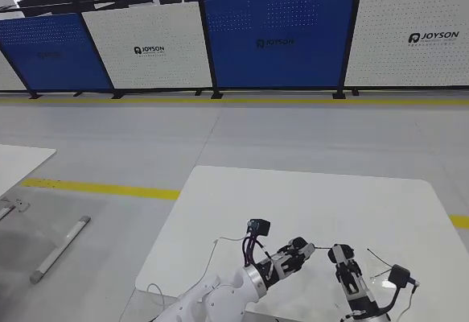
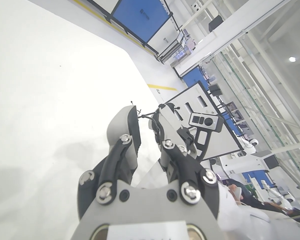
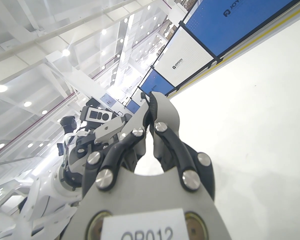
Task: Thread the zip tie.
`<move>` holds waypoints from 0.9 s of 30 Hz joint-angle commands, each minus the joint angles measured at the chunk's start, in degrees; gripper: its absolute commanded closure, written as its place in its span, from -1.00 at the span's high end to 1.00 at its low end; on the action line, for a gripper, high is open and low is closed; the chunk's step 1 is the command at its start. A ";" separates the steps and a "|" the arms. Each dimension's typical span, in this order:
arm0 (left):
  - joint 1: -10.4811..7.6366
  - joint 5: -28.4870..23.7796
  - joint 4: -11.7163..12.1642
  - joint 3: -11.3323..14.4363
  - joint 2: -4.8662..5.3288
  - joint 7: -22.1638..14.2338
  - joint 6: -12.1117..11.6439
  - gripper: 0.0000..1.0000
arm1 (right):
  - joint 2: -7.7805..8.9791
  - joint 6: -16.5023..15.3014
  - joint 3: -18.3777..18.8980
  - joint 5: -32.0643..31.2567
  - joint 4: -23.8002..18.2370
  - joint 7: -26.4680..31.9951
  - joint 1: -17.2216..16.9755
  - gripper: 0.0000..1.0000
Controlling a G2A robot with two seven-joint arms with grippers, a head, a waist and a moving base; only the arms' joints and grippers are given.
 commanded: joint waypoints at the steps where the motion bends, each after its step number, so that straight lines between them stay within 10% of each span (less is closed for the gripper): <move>1: 0.11 -0.04 -0.17 -0.16 0.04 0.01 -0.10 -0.60 | 0.02 0.00 -0.04 -0.12 0.01 0.01 0.02 -1.00; 5: 0.24 0.06 -0.29 -0.30 0.07 0.03 -0.10 -0.60 | 0.05 0.00 -0.11 -0.32 0.02 0.01 0.05 -1.00; 8: 0.14 0.03 -0.17 -0.27 0.05 -0.07 0.05 -1.00 | 0.07 0.00 -0.22 -0.41 -0.03 -0.10 0.10 -1.00; 22: -0.05 0.30 -0.14 0.61 -0.09 -0.50 -0.08 -1.00 | 0.24 0.00 -0.66 -0.30 -0.25 -0.53 0.22 -1.00; 23: -0.04 -0.21 -0.13 0.61 -0.12 -0.53 -0.23 -1.00 | 0.27 0.00 -0.71 -0.24 -0.26 -0.11 0.29 -0.38; 24: -0.09 -0.57 -0.08 0.50 -0.15 -0.30 -0.12 -1.00 | 0.28 0.00 -0.74 -0.03 -0.30 0.17 0.37 0.92; 27: -0.04 -1.77 -0.18 0.24 -0.25 0.54 0.30 -1.00 | 0.33 0.00 -0.90 0.53 -0.53 0.51 0.54 1.00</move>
